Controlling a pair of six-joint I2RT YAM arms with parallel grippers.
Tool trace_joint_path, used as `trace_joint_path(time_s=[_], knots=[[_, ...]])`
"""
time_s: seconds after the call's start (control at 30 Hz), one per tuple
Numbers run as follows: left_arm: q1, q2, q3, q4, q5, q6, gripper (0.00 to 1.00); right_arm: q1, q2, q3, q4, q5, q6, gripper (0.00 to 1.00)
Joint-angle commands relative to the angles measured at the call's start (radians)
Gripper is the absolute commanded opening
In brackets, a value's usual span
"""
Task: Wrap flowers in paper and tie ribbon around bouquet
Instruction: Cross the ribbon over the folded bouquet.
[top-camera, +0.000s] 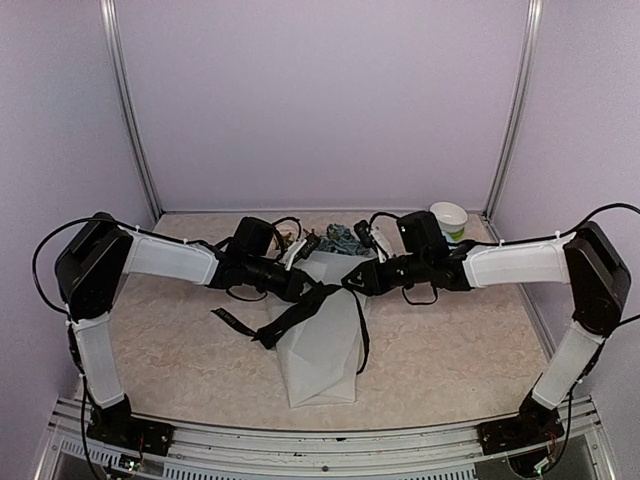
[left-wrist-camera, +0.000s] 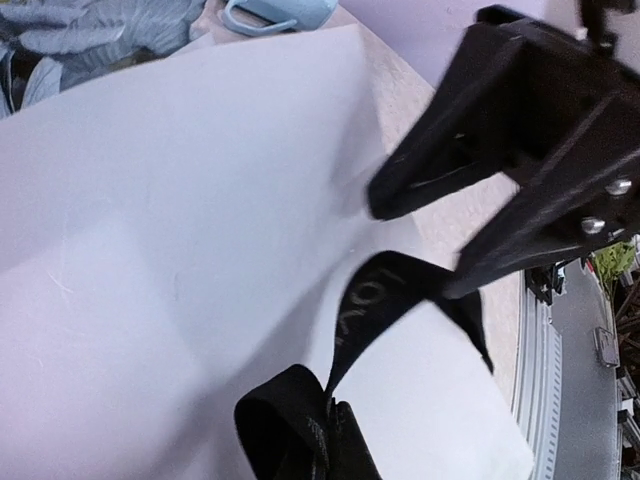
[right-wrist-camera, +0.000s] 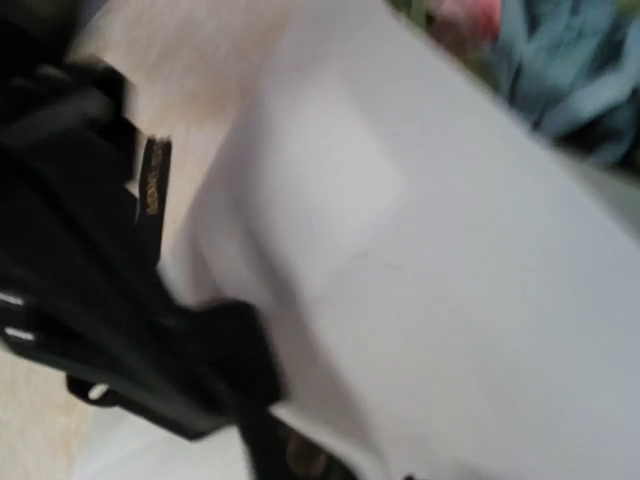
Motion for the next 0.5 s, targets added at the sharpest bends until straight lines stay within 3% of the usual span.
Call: trace_joint_path(time_s=[0.0,0.13,0.3,0.47], knots=[[0.017,0.058,0.023,0.045,0.041,0.002,0.0,0.059,-0.059,-0.018,0.025,0.046,-0.029,0.3],[0.017,0.062,0.022,0.072,0.046,-0.009,0.0,0.108,-0.036,-0.036,0.078,-0.004,0.01,0.24],[0.017,0.059,0.027,0.083,0.054,-0.017,0.0,0.122,-0.03,-0.081,0.195,-0.047,0.102,0.22],[0.017,0.043,0.043,0.094,0.061,-0.031,0.0,0.139,0.089,-0.035,0.222,-0.062,0.176,0.24]])
